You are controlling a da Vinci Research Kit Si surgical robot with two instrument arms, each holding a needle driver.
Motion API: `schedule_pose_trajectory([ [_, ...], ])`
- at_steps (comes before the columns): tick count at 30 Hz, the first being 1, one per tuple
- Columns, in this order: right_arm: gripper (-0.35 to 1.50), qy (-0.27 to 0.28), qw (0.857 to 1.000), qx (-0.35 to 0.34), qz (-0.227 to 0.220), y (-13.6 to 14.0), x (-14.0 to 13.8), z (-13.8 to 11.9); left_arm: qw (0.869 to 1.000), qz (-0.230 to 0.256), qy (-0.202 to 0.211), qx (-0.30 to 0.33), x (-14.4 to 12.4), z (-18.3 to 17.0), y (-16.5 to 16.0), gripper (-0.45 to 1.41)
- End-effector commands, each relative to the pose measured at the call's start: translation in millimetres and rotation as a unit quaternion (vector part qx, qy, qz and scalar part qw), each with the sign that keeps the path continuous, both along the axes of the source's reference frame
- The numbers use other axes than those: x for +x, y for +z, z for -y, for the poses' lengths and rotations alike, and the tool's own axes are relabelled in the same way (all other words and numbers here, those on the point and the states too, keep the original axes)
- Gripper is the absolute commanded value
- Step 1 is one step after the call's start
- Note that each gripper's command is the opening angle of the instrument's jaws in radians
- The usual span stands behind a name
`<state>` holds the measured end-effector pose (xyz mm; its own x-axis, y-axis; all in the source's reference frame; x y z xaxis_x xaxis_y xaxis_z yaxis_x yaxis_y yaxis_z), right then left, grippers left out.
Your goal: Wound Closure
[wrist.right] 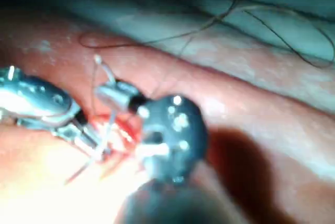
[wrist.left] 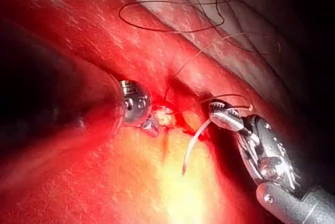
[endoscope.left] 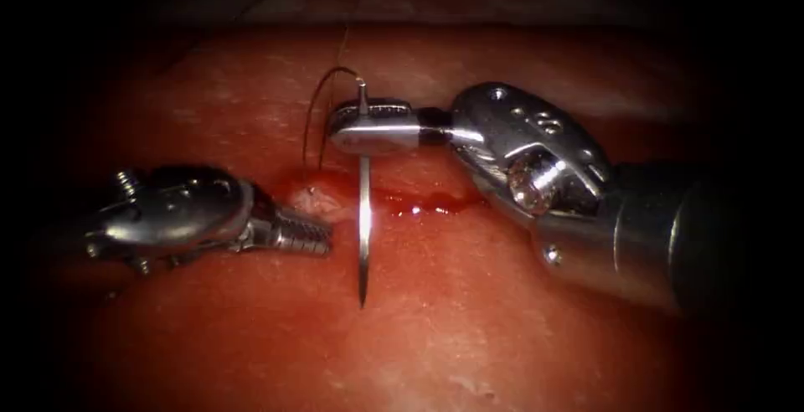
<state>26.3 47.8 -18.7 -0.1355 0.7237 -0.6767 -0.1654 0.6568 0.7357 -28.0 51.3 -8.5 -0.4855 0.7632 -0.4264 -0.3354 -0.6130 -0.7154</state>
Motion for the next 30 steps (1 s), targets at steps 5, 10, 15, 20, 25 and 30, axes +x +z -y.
schedule_pose_trajectory([
  [5, -0.35, -0.002, 1.000, -0.007, -0.001, 0.6, 1.1, -0.1, 1.000, -0.012, -0.012, 0.015, -0.4, -0.2, 2.3, -0.14],
  [10, -0.35, -0.002, 1.000, -0.014, -0.001, 0.7, 1.2, -0.1, 0.998, -0.047, -0.014, 0.036, 0.5, -0.2, 3.7, -0.17],
  [15, -0.35, -0.003, 1.000, -0.021, 0.001, 0.9, 1.2, -0.1, 0.996, -0.072, 0.011, 0.055, 0.8, -0.5, 4.0, -0.18],
  [20, -0.35, -0.004, 0.999, -0.048, 0.009, 1.3, 1.2, -0.3, 0.985, -0.101, 0.097, 0.101, 0.3, 0.7, 4.3, -0.17],
  [25, -0.35, 0.001, 0.995, -0.099, 0.027, 1.7, 1.1, -1.2, 0.978, -0.101, 0.126, 0.129, -0.1, 1.3, 4.3, -0.15],
  [30, -0.35, 0.011, 0.990, -0.134, 0.045, 2.4, 1.4, -1.9, 0.974, -0.101, 0.143, 0.143, -0.4, 1.8, 3.8, -0.15],
])
